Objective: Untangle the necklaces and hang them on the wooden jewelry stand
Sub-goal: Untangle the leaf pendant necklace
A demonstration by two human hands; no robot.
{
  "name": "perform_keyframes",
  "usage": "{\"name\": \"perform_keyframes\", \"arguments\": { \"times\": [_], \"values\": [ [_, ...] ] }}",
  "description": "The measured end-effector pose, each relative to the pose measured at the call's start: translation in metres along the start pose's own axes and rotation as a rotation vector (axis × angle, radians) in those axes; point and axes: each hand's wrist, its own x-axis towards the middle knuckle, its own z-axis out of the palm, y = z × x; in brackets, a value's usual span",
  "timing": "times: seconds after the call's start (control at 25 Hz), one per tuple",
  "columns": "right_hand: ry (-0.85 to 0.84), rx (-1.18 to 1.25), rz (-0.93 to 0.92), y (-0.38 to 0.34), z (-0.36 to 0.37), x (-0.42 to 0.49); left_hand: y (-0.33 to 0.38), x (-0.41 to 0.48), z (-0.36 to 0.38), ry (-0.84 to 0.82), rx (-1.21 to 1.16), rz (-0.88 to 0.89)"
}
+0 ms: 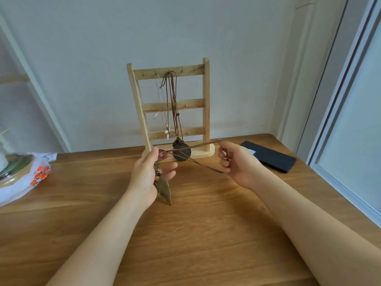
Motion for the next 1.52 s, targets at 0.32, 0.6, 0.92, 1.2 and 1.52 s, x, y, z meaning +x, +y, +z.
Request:
{"name": "perform_keyframes", "arguments": {
  "times": [0.32, 0.6, 0.92, 1.2, 1.52],
  "values": [
    [-0.525, 0.178, 0.134, -0.020, -0.017, -0.012, -0.007, 0.007, -0.005, 0.137, 0.014, -0.036],
    [-0.789, 0.108, 0.094, -0.014, -0.017, -0.010, -0.009, 0.009, -0.006, 0.196, 0.074, -0.031],
    [-0.231, 0.059, -0.061, -0.010, -0.005, -0.011, -0.006, 0.009, -0.010, 0.289, 0.051, -0.022],
    [-0.052, 0.110, -0.043, -0.008, -0.001, -0.005, -0.005, 0.011, -0.010, 0.334, 0.048, 0.026],
    [-0.117, 0.223, -0.043, -0.012, -0.014, -0.004, -0.005, 0.010, -0.010, 0.326, 0.056, 0.015]
  ]
}}
